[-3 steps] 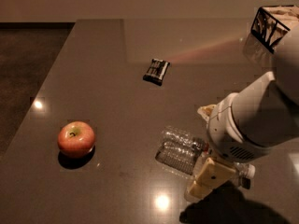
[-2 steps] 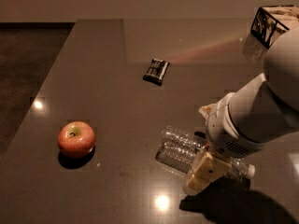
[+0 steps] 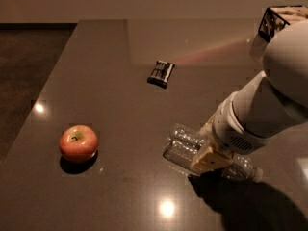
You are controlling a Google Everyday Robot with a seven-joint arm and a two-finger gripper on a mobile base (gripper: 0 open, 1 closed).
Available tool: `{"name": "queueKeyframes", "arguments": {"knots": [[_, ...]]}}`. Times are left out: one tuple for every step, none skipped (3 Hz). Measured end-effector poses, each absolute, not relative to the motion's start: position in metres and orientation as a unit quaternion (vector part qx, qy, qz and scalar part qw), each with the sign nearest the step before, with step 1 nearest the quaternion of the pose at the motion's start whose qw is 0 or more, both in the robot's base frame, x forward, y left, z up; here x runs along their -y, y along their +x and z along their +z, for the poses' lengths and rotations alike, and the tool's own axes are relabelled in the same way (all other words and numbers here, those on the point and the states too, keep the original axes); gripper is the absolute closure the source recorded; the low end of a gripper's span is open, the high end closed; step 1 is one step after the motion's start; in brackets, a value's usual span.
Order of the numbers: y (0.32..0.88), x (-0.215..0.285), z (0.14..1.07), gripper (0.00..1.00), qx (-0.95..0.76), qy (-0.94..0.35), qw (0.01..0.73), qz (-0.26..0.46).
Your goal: Move water bottle near apple
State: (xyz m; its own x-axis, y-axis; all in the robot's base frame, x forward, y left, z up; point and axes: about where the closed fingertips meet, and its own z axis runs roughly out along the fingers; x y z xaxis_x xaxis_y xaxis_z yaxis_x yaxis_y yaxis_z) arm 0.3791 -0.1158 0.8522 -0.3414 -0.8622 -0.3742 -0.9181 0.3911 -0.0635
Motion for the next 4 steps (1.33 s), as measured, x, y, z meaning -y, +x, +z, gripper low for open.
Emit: {"name": "queueKeyframes", "arguments": {"knots": [[0.379, 0.104, 0.871, 0.63, -0.804, -0.56, 0.182, 0.082], [0.378, 0.063, 0.906, 0.95, -0.761, -0.616, 0.194, 0.069], [0.382, 0.032, 0.917, 1.0, -0.724, -0.664, 0.184, 0.042], [0.391, 0.007, 0.906, 1.0, -0.696, -0.701, 0.153, 0.024]]}}
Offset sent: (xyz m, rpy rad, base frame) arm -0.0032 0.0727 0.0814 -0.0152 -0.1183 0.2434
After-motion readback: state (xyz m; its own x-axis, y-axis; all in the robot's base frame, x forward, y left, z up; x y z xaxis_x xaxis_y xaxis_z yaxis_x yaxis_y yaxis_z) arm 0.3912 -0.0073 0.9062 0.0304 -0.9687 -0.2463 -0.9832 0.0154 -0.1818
